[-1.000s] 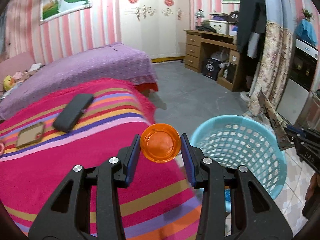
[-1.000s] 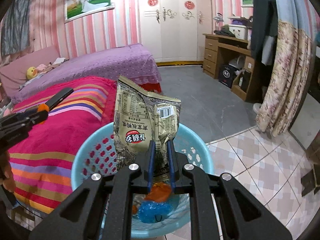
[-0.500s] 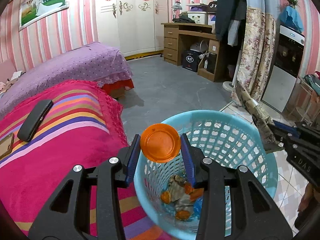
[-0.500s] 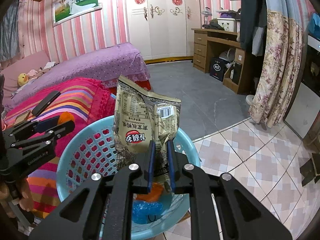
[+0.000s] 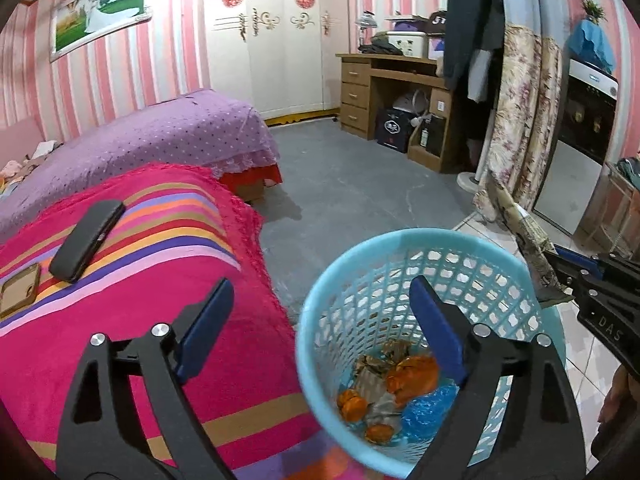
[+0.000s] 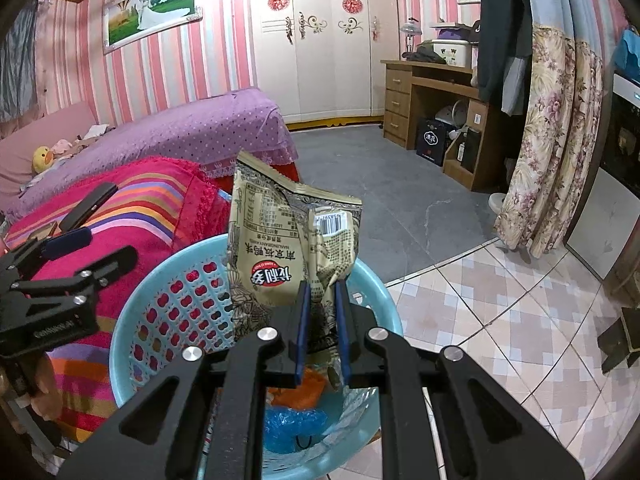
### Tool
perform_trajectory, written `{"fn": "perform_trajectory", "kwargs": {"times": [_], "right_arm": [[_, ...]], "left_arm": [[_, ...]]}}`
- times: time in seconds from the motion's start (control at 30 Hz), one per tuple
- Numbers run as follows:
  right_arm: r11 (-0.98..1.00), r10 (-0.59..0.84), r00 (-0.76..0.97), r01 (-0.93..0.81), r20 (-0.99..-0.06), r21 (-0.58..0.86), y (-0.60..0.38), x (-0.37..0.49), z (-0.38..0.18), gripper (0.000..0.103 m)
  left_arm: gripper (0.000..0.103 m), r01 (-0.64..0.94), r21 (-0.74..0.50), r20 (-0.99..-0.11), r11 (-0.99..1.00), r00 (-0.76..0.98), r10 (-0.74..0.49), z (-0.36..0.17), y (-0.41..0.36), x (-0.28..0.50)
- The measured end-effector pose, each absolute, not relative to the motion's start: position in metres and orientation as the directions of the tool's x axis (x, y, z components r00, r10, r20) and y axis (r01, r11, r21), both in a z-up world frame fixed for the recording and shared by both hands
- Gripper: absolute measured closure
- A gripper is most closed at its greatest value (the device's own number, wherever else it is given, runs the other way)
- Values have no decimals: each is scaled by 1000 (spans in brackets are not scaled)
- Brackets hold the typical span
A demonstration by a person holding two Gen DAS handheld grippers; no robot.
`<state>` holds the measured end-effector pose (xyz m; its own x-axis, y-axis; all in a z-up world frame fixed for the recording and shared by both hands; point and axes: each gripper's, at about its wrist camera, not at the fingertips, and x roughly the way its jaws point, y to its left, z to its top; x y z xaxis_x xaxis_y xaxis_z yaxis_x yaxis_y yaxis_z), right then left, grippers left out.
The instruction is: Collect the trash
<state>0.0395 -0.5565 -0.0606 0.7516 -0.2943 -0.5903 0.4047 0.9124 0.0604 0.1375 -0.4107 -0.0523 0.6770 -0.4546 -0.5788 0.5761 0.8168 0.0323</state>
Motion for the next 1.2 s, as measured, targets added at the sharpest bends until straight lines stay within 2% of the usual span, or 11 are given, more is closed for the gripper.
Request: {"fn": "perform_trajectory", "kwargs": {"times": [0.27, 0.3, 0.33, 0.4, 0.5, 0.6, 0.97, 1.2], "right_arm": [[918, -288, 756, 393, -587, 56, -552, 48, -65, 85], [917, -293, 755, 395, -587, 50, -551, 49, -65, 75], [917, -296, 755, 396, -585, 47, -551, 50, -65, 54], [919, -288, 765, 390, -576, 59, -549, 52, -65, 32], [917, -305, 756, 397, -580, 35, -544, 54, -63, 16], [920, -313, 773, 391, -552, 27, -535, 49, -54, 8], [969, -176, 895, 231, -409, 87, -453, 13, -1, 5], [980, -37, 909, 113, -416, 161, -400, -8, 1, 5]], "left_arm": [[7, 503, 55, -553, 862, 734, -393, -44, -380, 139], [6, 497, 56, -551, 866, 739, -388, -43, -376, 139], [6, 486, 61, -545, 872, 748, -379, -40, -370, 139], [6, 476, 66, -538, 877, 757, -371, -36, -362, 137], [6, 455, 74, -520, 888, 777, -355, -27, -344, 131], [6, 429, 84, -493, 899, 802, -336, -17, -323, 123], [6, 267, 121, -395, 956, 896, -200, 30, -196, 71], [6, 158, 94, -380, 983, 918, -111, 40, -120, 44]]}}
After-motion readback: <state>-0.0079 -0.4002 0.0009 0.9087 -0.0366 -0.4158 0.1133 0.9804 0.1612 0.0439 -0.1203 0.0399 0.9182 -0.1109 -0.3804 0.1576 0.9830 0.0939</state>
